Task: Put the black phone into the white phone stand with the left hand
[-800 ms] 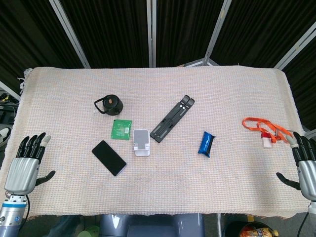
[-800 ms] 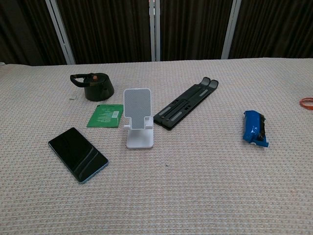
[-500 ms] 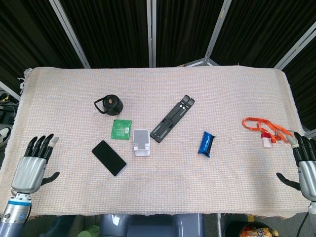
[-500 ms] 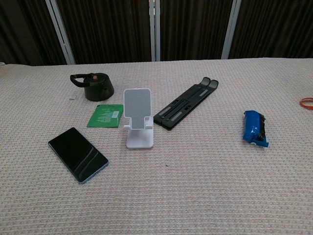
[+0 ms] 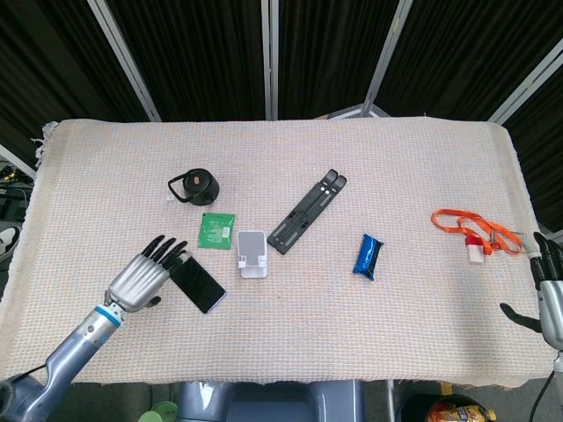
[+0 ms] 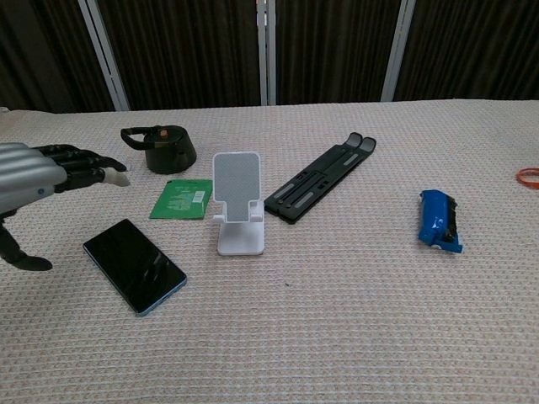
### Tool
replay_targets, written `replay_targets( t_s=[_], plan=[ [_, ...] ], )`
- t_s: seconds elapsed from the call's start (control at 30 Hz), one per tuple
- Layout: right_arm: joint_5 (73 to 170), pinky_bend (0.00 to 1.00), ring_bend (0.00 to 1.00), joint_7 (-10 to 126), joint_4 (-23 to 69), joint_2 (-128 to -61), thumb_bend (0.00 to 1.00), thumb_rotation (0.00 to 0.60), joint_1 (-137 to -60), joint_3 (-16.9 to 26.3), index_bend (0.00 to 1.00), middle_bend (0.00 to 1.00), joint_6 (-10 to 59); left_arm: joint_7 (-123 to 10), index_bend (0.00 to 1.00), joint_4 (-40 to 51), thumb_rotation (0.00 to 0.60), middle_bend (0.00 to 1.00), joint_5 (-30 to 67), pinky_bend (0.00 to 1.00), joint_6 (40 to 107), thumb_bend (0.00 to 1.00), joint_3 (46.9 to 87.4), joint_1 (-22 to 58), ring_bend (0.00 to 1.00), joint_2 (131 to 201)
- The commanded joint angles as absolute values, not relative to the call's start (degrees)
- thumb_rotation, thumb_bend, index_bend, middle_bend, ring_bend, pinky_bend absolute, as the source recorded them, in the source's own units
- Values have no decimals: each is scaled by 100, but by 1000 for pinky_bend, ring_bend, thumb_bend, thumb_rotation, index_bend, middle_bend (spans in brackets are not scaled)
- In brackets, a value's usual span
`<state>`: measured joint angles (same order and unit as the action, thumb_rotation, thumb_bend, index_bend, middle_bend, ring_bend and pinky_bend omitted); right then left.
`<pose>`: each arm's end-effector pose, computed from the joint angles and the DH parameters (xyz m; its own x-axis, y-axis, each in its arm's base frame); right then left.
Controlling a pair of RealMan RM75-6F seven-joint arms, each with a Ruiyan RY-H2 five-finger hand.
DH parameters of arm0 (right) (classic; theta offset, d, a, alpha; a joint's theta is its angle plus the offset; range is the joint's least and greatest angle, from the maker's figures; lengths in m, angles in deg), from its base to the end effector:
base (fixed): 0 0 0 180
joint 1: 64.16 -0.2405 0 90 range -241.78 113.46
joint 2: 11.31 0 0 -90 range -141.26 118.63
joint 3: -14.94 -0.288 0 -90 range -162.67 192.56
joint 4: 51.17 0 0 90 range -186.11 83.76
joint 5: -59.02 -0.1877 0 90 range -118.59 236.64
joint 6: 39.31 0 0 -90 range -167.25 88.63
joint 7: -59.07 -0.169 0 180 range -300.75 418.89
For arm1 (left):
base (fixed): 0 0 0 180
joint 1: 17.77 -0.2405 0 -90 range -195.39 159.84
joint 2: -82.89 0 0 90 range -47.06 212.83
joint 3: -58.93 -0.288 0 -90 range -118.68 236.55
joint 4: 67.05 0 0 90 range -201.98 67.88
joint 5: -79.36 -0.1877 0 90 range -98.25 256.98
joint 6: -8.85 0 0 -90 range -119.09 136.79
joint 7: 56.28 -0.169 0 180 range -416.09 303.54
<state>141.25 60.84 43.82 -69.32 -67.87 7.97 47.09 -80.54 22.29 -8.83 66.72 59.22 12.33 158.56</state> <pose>-0.3301 -0.2119 0.2452 0.4684 0.0854 0.8794 -0.8833 0.0685 0.4638 -0.2347 0.3030 0.0455 0.7513 0.1352 0.6460 0.5950 -0.5620 -0.5745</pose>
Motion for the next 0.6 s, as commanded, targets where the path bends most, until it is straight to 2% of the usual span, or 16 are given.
replay_targets(
  t_s=[0.03, 0.13, 0.43, 0.6],
  plan=[
    [13972, 0, 0, 6133, 4373, -6935, 0, 600, -6803, 752, 0, 0, 4635, -8050, 142, 1711, 600, 0, -1032, 154, 5978, 0, 5995, 1809, 84, 16243],
    [13886, 0, 0, 6191, 4393, -6932, 0, 600, -6790, 729, 0, 0, 4640, -7931, 160, 1473, 600, 0, -1049, 174, 5701, 0, 5978, 2020, 108, 16416],
    [13864, 0, 0, 6275, 4416, -6943, 0, 600, -6782, 741, 0, 0, 4637, -7695, 186, 1207, 600, 3, -1160, 214, 5639, 0, 5870, 2222, 152, 16616],
    [13873, 0, 0, 6283, 4429, -6943, 0, 600, -6785, 738, 0, 0, 4645, -7753, 205, 1131, 600, 36, -1183, 235, 5573, 0, 5800, 2296, 182, 16733]
  ],
)
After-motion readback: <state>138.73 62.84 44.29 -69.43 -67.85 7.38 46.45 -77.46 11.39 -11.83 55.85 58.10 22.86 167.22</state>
